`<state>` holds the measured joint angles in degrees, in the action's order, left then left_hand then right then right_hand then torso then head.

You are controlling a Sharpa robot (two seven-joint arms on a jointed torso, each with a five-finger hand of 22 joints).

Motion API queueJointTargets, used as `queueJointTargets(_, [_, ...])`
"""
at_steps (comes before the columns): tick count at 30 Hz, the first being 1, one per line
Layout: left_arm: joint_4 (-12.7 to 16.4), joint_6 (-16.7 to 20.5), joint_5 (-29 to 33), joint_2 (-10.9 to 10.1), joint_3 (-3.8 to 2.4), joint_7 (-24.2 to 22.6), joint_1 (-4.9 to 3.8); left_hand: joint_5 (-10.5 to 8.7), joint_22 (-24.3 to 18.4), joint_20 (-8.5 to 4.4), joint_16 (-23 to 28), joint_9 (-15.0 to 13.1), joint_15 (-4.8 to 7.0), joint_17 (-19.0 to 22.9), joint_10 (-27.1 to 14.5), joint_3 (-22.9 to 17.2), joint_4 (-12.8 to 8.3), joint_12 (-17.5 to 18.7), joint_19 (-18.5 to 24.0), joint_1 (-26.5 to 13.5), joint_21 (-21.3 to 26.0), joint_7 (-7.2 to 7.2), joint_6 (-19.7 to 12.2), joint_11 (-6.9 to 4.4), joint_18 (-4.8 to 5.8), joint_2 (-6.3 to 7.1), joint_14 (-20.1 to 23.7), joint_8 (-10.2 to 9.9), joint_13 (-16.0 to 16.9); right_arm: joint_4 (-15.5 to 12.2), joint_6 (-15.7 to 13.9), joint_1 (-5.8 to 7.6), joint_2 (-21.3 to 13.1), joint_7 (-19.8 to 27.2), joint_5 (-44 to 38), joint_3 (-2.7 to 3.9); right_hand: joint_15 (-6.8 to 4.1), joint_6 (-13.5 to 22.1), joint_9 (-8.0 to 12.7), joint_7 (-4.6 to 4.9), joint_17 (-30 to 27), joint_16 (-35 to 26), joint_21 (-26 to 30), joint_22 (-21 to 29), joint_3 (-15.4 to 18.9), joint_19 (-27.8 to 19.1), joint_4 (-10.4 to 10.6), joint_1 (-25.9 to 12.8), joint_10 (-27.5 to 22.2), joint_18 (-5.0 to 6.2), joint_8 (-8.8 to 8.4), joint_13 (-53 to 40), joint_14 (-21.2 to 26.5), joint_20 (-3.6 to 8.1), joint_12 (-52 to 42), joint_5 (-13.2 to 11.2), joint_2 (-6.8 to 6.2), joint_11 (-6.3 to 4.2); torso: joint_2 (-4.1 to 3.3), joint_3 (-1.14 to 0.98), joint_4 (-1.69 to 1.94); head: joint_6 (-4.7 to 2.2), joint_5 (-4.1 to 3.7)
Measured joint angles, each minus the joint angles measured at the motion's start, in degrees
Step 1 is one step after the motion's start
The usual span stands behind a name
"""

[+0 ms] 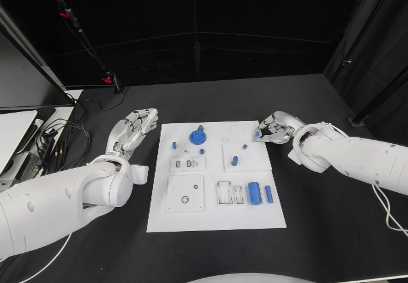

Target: Assemble the parts on the task board

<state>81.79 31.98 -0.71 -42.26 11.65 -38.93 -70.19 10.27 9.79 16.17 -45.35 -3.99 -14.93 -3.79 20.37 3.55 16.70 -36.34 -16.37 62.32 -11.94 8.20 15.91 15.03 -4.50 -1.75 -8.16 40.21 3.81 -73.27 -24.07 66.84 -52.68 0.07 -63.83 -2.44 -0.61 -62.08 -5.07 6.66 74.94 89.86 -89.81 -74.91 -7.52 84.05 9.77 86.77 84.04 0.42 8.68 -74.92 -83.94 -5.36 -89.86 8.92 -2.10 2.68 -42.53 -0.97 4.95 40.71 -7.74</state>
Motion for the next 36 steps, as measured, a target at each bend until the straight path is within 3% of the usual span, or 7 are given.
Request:
queueJointTargets(9, [0.0,0.0,0.0,-0.01,0.0,0.0,0.0,0.0,-0.01,0.0,0.0,0.0,0.0,0.0,0.0,0.0,0.0,0.0,0.0,0.23,0.0,0.0,0.0,0.0,0.0,-0.23,0.0,0.22,0.0,-0.28,-0.47,0.05,0.11,-0.43,-0.74,0.02,0.0,-0.04,0.02,0.04,-0.01,0.0,0.0,0.0,-0.15,-0.14,-0.46,0.88,0.0,0.0,0.13,0.0,0.0,-0.26,0.0,-0.11,0.48,0.0,0.0,0.02,0.02,-0.07,-0.14])
queueJointTargets(17, [-0.05,0.0,0.0,0.03,0.01,0.0,0.0,0.0,-0.01,0.0,0.0,0.0,0.0,0.0,0.0,0.0,0.0,0.0,0.0,0.23,0.0,0.0,0.0,0.0,0.0,-0.23,0.0,0.22,0.0,-1.62,-4.12,-0.13,-0.13,1.93,-0.26,-0.09,0.0,-0.05,0.02,0.04,-0.01,0.0,0.0,0.0,-0.26,0.0,-0.73,1.16,0.0,0.0,0.13,0.0,0.0,-0.4,0.0,0.11,0.47,-0.01,0.0,0.02,0.03,-0.49,0.04])
queueJointTargets(22, [-0.07,0.0,0.0,0.06,0.01,0.0,0.0,0.0,-0.01,0.0,0.0,0.0,0.0,0.0,0.0,0.0,0.0,0.0,0.0,0.23,0.0,0.0,0.0,0.0,0.0,-0.23,0.0,0.22,0.0,-4.19,-6.58,-0.04,-1.49,3.72,0.86,-0.05,0.0,-0.05,0.03,0.04,-0.01,0.0,0.0,0.0,-0.34,0.0,-0.81,1.16,0.0,0.0,0.11,0.0,0.0,-0.4,0.0,0.51,0.47,-0.01,0.04,0.05,0.03,-0.69,0.35])
queueJointTargets(25, [-0.07,0.0,0.0,0.12,0.01,0.0,0.0,0.0,-0.01,0.0,0.0,0.04,0.0,0.0,0.0,0.0,0.0,0.0,0.0,0.23,0.0,0.0,0.0,0.0,0.0,-0.23,0.0,0.22,0.0,-6.22,-7.33,0.69,-2.16,4.0,1.52,-0.05,0.0,-0.05,0.02,0.05,-0.02,0.0,0.0,0.0,-0.47,0.0,-0.94,1.16,0.0,0.0,0.07,0.0,0.0,-0.4,0.0,0.51,0.48,-0.01,0.06,0.09,0.03,-0.76,0.47])
queueJointTargets(30, [-0.11,0.02,0.0,0.24,0.01,0.0,0.0,0.0,-0.01,0.0,0.0,0.06,0.0,0.0,0.0,0.0,0.0,0.0,0.0,0.23,0.0,0.0,0.0,0.0,0.0,-0.23,0.0,0.22,0.0,-9.48,-7.51,2.24,-1.44,3.2,2.15,0.11,0.0,-0.05,0.03,0.05,-0.02,0.0,0.0,0.0,-0.47,0.0,-0.94,1.32,0.0,0.0,-0.16,0.0,0.0,-0.4,0.0,0.51,0.63,-0.01,0.07,0.1,0.03,-0.66,0.96])
queueJointTargets(36, [-0.1,0.02,0.0,0.46,0.01,0.0,0.0,0.0,-0.01,0.0,0.0,0.05,0.0,0.0,0.0,0.0,0.0,0.0,0.0,0.23,0.0,0.0,0.0,0.0,0.0,-0.23,0.0,0.22,0.0,-12.59,-6.48,2.56,0.64,0.87,2.24,0.06,-0.01,-0.05,0.03,0.05,-0.02,0.0,0.0,0.0,-0.31,0.0,-1.1,1.38,0.0,0.0,-0.27,0.0,0.0,-0.4,0.0,0.5,0.69,-0.01,0.04,0.1,0.08,-0.38,2.03])
